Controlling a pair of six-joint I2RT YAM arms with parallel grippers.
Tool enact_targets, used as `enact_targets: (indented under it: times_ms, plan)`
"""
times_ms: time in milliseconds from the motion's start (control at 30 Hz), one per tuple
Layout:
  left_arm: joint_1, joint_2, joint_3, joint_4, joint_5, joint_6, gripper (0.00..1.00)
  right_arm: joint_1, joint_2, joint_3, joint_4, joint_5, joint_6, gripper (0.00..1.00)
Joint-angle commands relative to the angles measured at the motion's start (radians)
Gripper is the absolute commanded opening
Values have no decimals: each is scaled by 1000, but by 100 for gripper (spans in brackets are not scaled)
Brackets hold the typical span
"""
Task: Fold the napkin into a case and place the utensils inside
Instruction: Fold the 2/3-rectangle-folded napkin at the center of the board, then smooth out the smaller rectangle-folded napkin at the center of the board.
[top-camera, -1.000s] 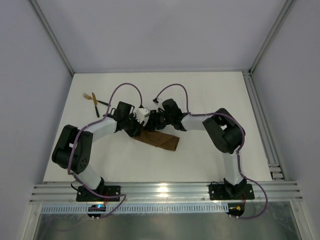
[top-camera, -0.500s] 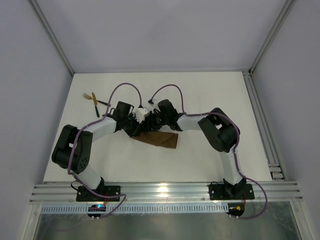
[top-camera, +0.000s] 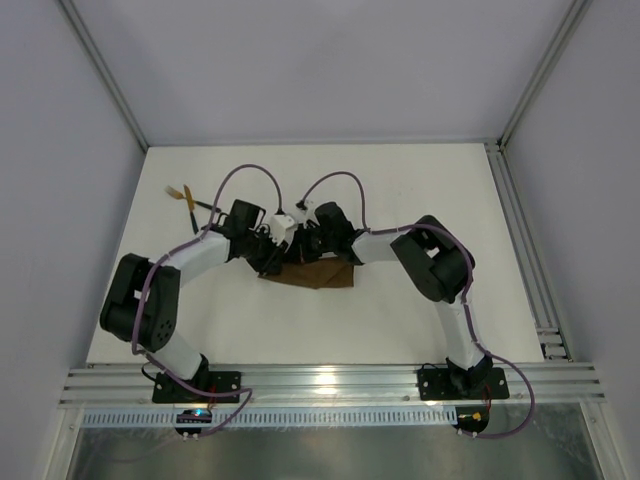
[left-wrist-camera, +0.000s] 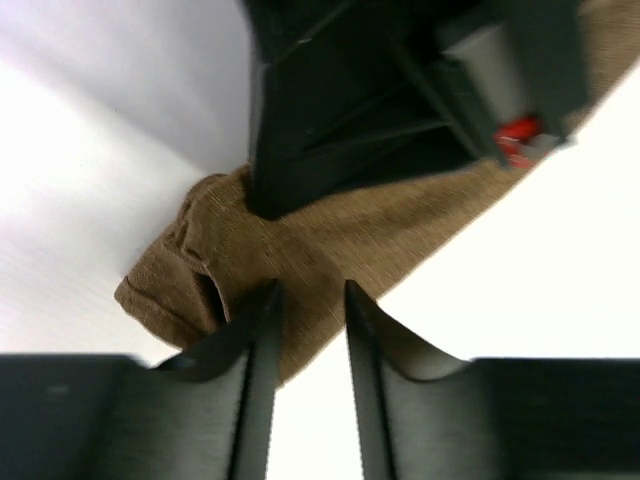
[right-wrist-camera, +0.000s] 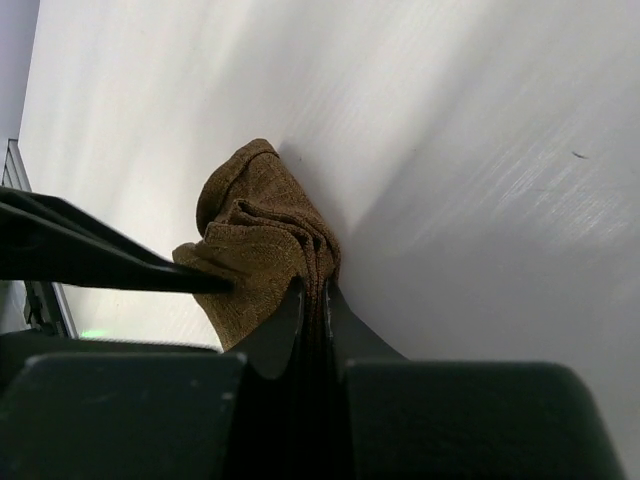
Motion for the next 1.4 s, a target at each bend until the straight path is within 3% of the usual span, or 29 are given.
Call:
enact_targets:
  times_ms: [0,100,200,533,1000,1233,1367]
  plan:
    - [1,-131,80,-120,74,-10,36,14,-1,-7,-19,26,-46,3]
    - [5,-182,126,-163,7,-28,39,13,16,11,-58,32,-60,3]
    - [17,-201,140,-172,-102,-37,34,14,17,1,-49,35,-46,3]
    - [8,-41,86,-31,-318,52,33,13,16,-16,-15,28,-23,3]
    - [-44,49,26,73,-311,96,37,13,13,-29,-6,26,-19,3]
    - [-42,-7,-3,158,-286,27,0,13,11,-26,-18,31,-19,3]
    - [-33,-87,-29,176,-234,-20,0,11,14,-26,-33,37,-19,3]
